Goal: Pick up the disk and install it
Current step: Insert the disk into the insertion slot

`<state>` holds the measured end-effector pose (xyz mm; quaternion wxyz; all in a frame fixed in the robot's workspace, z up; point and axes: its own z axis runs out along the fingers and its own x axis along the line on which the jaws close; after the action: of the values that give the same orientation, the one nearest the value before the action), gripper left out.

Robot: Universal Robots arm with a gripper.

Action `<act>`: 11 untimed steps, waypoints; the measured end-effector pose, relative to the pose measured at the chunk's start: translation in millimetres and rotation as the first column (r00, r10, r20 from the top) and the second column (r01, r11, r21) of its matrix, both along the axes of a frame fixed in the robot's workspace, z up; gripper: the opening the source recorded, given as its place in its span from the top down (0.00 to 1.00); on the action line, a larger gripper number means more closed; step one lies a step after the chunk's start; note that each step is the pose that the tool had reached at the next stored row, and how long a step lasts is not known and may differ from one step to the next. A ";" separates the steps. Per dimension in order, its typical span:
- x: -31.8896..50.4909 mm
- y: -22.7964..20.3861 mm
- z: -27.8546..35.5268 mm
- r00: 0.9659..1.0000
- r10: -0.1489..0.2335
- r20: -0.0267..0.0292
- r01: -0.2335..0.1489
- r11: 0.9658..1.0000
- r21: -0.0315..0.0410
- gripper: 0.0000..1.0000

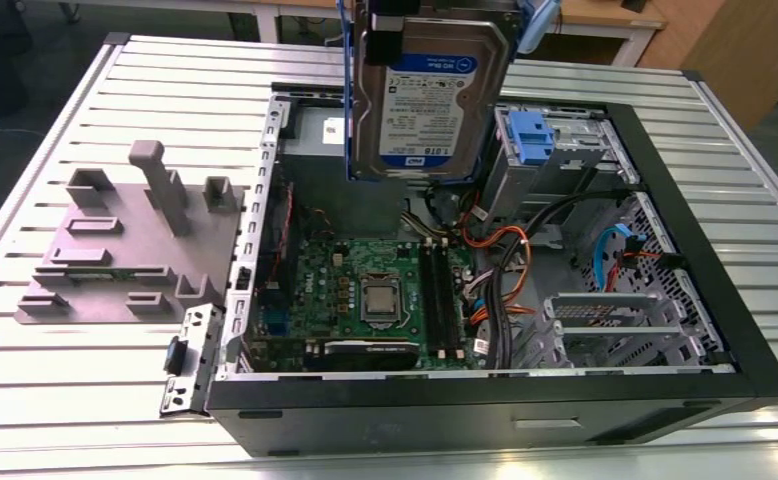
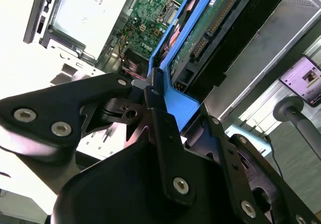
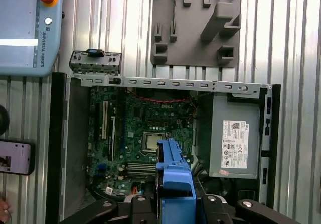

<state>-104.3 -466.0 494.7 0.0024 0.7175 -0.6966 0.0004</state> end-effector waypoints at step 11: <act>0.0 -3.9 0.0 1.000 0.000 0.000 0.000 1.000 0.000 0.64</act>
<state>-104.3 -470.0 494.8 0.0024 0.7175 -0.6966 0.0004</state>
